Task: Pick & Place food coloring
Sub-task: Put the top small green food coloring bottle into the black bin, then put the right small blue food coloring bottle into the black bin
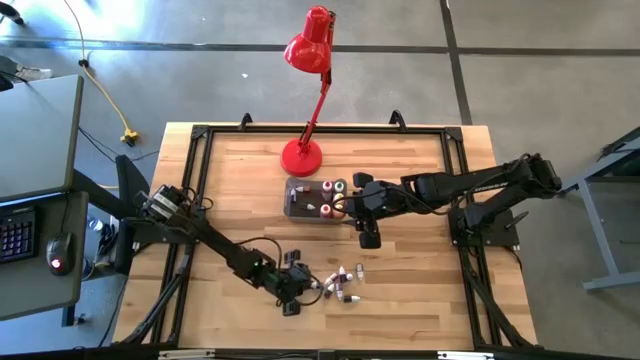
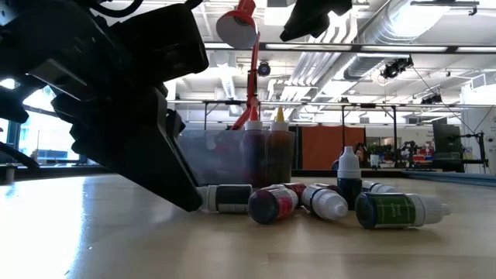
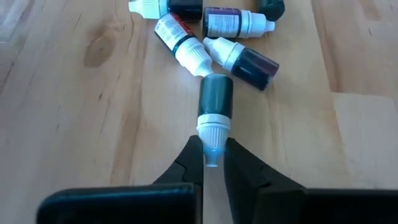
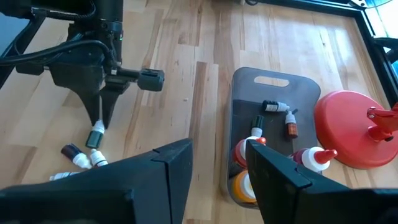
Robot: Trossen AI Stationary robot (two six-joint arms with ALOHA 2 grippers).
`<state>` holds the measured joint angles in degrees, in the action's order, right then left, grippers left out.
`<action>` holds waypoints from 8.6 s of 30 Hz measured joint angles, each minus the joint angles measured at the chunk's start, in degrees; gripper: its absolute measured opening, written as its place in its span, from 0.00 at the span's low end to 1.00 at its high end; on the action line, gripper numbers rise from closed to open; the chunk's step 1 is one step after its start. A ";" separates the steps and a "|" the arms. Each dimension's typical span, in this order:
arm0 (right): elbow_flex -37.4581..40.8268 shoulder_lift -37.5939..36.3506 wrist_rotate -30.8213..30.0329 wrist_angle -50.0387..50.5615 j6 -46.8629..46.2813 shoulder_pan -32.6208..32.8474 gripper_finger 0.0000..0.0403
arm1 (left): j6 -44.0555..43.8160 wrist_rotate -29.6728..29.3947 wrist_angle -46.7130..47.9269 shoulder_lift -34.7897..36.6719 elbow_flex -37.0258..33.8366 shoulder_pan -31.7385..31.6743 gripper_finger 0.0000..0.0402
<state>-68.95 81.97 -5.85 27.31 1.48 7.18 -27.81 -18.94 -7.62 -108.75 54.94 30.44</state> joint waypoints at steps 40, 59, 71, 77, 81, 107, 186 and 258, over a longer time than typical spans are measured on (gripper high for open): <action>15.02 0.02 8.37 -10.15 -2.71 5.01 0.35 | 26.25 9.15 33.21 21.88 -0.09 -36.24 0.12; 36.96 2.34 8.27 -41.96 3.91 14.58 0.41 | 27.07 4.22 33.07 20.29 3.25 -36.04 0.42; 32.52 13.47 11.68 -41.85 15.53 14.11 0.54 | 25.95 4.53 50.23 20.42 23.34 -36.04 0.43; 30.77 16.33 12.57 -38.07 15.21 10.37 0.54 | 26.05 4.46 51.80 20.42 29.61 -36.04 0.43; 30.75 16.09 13.79 -35.72 13.56 9.18 0.50 | 26.09 4.42 52.86 20.42 31.61 -36.04 0.43; 14.16 13.46 -5.45 -27.10 20.45 7.09 0.22 | 19.82 3.13 72.16 21.95 42.68 -35.36 0.43; 2.25 32.05 -18.69 -9.99 10.85 3.46 0.39 | 4.98 -5.40 84.37 21.86 40.00 -19.91 0.43; 30.04 -12.09 -32.90 -20.41 -4.07 16.35 0.32 | -15.71 -10.79 -5.31 1.25 -4.03 -13.75 0.43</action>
<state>-38.91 69.89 -38.75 6.90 -2.59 23.53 -43.53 -29.73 -12.93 -107.50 50.91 16.69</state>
